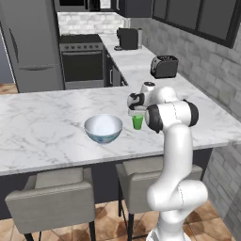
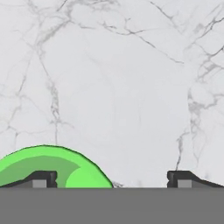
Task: Place the cup inside the bowl on the dining table and move the bowl to any counter.
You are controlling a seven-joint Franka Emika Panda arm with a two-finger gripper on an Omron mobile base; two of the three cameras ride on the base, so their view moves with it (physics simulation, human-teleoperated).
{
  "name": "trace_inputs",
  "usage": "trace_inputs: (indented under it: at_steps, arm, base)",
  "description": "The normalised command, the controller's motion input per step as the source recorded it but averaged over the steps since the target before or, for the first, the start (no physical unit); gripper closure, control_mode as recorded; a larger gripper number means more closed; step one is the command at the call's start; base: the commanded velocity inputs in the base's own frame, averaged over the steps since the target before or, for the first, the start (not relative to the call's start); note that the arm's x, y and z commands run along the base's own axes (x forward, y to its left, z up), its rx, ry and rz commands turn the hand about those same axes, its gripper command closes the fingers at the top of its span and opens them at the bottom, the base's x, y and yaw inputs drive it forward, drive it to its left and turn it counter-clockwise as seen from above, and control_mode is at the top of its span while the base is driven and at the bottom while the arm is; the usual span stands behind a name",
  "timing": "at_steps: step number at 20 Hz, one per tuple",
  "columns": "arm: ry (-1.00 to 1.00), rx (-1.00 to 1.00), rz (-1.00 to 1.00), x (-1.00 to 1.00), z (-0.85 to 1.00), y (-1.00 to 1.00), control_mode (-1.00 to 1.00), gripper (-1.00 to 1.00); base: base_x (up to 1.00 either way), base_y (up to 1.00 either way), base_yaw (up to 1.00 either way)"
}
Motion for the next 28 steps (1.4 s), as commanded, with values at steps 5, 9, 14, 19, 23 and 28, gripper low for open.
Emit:
trace_inputs:
  at_steps: [5,9,14,19,23,28]
  arm:
    - [0.0,0.0,0.0,0.0,-0.08,0.0,-1.0,-1.0]
    - [0.0,0.0,0.0,0.0,0.0,0.0,-1.0,-1.0]
    - [0.0,0.0,0.0,0.0,0.0,0.0,-1.0,1.0]
    - [0.0,0.0,0.0,0.0,0.0,0.0,-1.0,1.0]
    - [0.0,0.0,0.0,0.0,0.0,0.0,-1.0,1.0]
    - [0.0,0.0,0.0,0.0,0.16,0.0,-1.0,1.0]
  base:
    - [0.0,0.0,0.0]
    - [0.0,0.0,0.0]
    - [0.0,0.0,0.0]
    - [0.0,0.0,0.0]
    - [0.0,0.0,0.0]
    - [0.0,0.0,0.0]
